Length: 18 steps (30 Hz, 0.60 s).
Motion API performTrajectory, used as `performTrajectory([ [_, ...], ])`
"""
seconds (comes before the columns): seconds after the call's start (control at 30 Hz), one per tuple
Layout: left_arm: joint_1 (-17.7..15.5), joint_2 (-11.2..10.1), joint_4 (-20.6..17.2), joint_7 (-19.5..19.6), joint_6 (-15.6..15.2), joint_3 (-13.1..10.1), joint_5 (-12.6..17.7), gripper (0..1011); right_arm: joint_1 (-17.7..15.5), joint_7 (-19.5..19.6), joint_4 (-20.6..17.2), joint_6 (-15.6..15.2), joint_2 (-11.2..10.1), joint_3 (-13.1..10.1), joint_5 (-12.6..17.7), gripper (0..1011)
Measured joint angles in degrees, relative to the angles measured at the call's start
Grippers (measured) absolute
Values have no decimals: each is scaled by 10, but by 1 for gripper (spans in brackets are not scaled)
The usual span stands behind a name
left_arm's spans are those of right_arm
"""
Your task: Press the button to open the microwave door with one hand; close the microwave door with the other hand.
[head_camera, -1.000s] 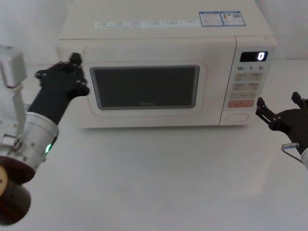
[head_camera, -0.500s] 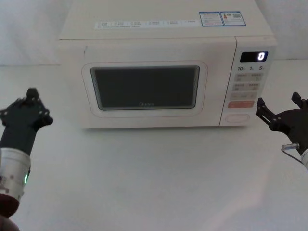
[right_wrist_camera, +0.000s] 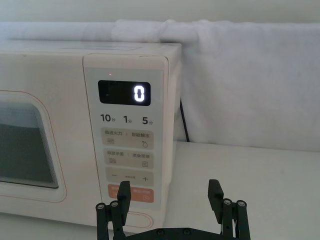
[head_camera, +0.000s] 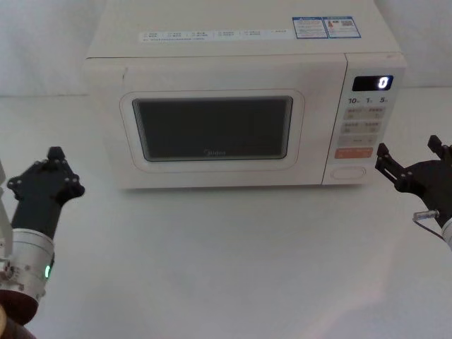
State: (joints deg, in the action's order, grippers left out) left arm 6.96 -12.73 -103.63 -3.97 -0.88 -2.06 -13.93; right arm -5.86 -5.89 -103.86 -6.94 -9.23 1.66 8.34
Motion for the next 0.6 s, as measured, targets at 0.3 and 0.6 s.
performTrajectory([
  [0.3, 11, -4, 6, 42, -9, -4, -3, 0, 0, 0, 0, 0, 0, 0, 0, 1000],
  [0.6, 20, -7, 9, 50, -15, 1, 26, 0, 0, 0, 0, 0, 0, 0, 0, 1000],
])
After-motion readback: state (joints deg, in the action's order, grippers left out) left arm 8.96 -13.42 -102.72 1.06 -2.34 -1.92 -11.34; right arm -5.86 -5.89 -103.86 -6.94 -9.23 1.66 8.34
